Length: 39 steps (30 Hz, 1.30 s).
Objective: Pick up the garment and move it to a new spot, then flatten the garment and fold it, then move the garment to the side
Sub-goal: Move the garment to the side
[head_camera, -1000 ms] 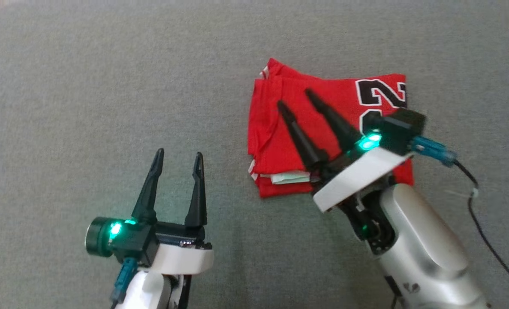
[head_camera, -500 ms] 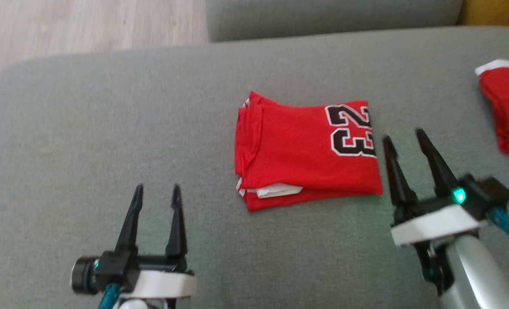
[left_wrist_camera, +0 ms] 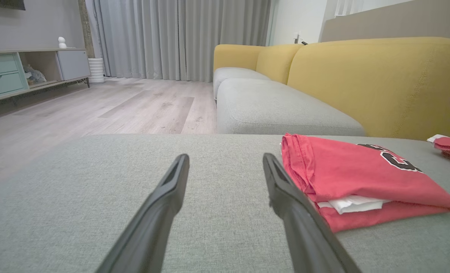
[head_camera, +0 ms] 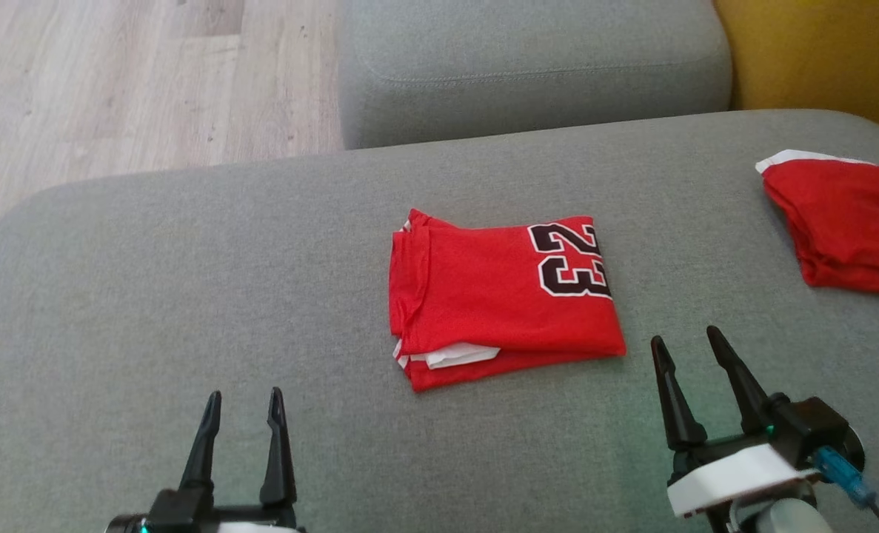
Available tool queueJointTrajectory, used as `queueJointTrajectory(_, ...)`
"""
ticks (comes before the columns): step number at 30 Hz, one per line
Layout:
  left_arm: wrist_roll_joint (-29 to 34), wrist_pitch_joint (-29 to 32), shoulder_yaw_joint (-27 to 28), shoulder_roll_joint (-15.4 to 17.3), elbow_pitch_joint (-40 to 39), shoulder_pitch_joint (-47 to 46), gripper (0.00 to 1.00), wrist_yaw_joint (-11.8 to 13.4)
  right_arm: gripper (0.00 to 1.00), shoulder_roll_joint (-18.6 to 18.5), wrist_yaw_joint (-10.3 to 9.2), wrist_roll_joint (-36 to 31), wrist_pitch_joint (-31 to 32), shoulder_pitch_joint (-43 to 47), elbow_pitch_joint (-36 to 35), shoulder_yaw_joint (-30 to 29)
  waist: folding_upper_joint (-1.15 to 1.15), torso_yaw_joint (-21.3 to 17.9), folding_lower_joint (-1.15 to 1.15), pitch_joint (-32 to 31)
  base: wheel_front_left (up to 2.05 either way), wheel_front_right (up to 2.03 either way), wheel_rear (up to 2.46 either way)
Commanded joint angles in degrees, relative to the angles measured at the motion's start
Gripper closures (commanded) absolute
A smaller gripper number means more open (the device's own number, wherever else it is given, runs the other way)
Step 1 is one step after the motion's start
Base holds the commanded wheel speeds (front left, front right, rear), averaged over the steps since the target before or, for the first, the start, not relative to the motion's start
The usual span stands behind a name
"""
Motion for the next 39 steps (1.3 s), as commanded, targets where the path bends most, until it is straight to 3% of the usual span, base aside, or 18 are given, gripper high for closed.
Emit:
queueJointTrajectory(1,0.7,-0.3,2.3,-0.2,-1.2,-1.3,0.0,-0.2,0.0,0.2,-0.04,-0.5,-0.6,-1.4,-1.5,1.0,0.0,-0.1,0.01,-0.2,0.0,0.0,0.0)
queueJointTrajectory(31,1.7,-0.3,2.6,-0.2,-1.6,-0.9,0.0,0.2,0.0,0.6,-0.04,-1.1,-0.6,-2.5,0.5,0.5,0.0,0.3,0.01,1.5,0.0,0.0,0.0)
queueJointTrajectory(39,2.2,-0.3,1.6,-0.2,-2.7,-3.1,0.0,0.3,0.0,-0.4,-0.04,2.8,-0.6,-10.1,8.5,1.8,0.0,0.8,0.01,6.6,0.0,0.0,0.0)
